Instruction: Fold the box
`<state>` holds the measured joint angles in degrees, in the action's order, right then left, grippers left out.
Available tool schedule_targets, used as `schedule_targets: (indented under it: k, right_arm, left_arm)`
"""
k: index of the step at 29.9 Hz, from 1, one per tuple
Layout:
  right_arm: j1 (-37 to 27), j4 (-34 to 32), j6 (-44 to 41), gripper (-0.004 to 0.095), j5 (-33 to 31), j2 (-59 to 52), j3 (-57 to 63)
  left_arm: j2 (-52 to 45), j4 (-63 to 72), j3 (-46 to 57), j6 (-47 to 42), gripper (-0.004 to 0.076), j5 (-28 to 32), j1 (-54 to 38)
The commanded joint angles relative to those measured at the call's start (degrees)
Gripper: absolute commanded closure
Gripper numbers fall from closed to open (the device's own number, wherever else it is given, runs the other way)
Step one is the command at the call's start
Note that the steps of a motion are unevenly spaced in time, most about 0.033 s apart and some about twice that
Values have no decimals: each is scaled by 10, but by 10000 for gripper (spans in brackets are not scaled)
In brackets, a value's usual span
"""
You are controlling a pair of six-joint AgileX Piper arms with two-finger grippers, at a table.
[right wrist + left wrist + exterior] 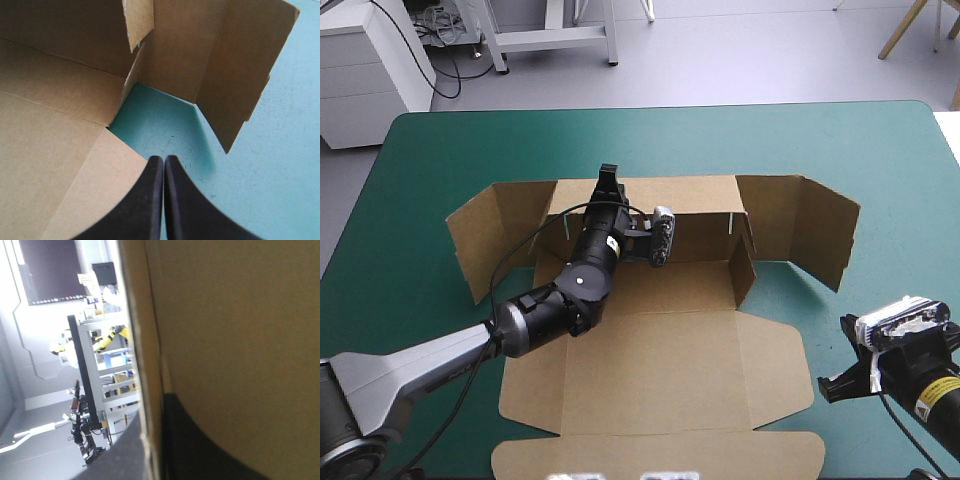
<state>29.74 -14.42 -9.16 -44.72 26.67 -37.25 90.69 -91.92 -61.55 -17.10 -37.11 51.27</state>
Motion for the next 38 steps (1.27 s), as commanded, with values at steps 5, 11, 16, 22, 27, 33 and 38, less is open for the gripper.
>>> schedule_targets:
  k: [5,11,16,22,27,33,38]
  right_arm:
    - [-3,-19,-3,922,34,5,-16]
    - [-3,-53,-60,918,33,6,-16]
    - [-3,-50,-63,650,16,7,-16]
    - [-3,-78,-140,83,24,7,-16]
    - [-3,-157,-230,21,34,31,-31]
    - [-3,-253,-339,21,34,124,-95]
    - [-3,-303,-373,21,31,223,-180]
  left_arm:
    - [-35,-121,38,-94,734,-47,21]
    - [-35,-121,39,-101,734,-81,51]
    - [-35,-121,39,-101,734,-98,71]
    - [-35,-121,39,-101,734,-121,74]
    - [-35,-120,39,-113,734,-127,74]
    - [-35,-120,39,-133,734,-151,81]
    - [-35,-121,39,-146,734,-162,93]
